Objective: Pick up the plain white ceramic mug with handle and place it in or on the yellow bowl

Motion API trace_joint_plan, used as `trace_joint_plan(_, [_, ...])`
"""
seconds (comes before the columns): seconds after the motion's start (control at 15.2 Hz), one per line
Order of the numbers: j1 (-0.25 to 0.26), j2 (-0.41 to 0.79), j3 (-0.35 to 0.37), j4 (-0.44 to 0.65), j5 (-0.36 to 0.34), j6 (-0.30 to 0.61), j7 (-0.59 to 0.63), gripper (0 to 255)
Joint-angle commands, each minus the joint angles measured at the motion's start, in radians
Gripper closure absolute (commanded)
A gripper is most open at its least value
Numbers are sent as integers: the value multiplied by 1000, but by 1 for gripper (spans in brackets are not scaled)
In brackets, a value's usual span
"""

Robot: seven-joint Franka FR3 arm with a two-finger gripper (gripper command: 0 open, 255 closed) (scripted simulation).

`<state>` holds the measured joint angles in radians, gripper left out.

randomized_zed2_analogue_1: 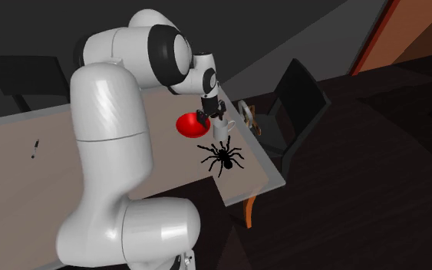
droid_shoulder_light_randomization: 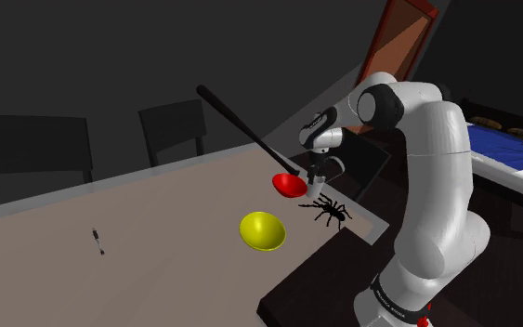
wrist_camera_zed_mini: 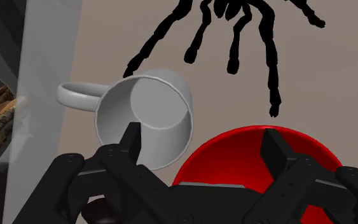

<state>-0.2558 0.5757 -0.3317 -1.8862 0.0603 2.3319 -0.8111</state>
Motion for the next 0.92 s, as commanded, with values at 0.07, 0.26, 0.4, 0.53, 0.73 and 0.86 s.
trace_joint_plan(0.07, [-19, 46, 8, 23, 11, 22, -18, 0])
trace_joint_plan(0.26, [-27, 73, 14, 21, 18, 51, -23, 0])
trace_joint_plan(0.4, [-34, 97, 20, 20, 25, 76, -27, 0])
trace_joint_plan(0.53, [-34, 97, 20, 20, 25, 76, -27, 0])
trace_joint_plan(0.73, [-34, 97, 20, 20, 25, 76, -27, 0])
trace_joint_plan(0.86, [-34, 97, 20, 20, 25, 76, -27, 0])
